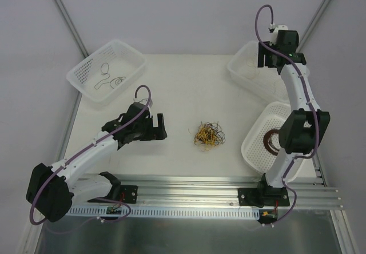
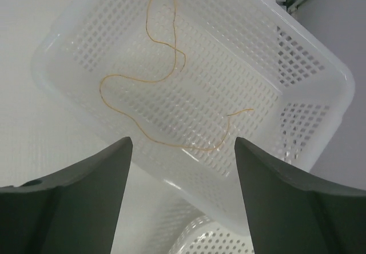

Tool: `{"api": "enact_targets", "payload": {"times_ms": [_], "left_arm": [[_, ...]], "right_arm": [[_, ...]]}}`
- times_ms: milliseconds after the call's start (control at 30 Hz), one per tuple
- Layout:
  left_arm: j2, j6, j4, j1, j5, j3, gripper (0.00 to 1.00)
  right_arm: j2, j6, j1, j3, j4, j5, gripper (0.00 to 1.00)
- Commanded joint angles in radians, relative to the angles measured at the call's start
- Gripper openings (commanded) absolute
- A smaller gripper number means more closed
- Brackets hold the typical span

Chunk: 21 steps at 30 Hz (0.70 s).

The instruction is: Untangle the cables

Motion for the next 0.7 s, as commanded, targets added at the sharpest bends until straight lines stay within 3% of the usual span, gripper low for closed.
{"api": "enact_targets", "payload": {"times_ms": [0,133,200,467,667], "left_arm": [[-0.035,-0.009,0.014,-0.009,0.029,0.001,0.99],[-0.055,-0.009,0.017,-0.009,0.047,-0.017,0.99],[-0.067,-0.009,0.023,-0.009,0.060,-0.028,0.99],[-0.103,-0.038,0.085,-0.011,0.124,-0.051,0.99],[-0.101,-0.095,0.128,-0.012,0.178,-0.068,0.99]], "right_arm": [[-0.165,0.207,-0.044,-0.039,-0.092,-0.004,0.76],[-0.301,0.296,-0.035,-0.247,-0.045,-0.240,0.77],[-0.350,0.327,-0.012,-0.325,-0.016,-0.283,0.77],[-0.559,0.303,0.241,-0.621,0.021,-0.345,0.77],[-0.584,0.256,0.448,-0.672,-0.011,-0.345,0.77]]}}
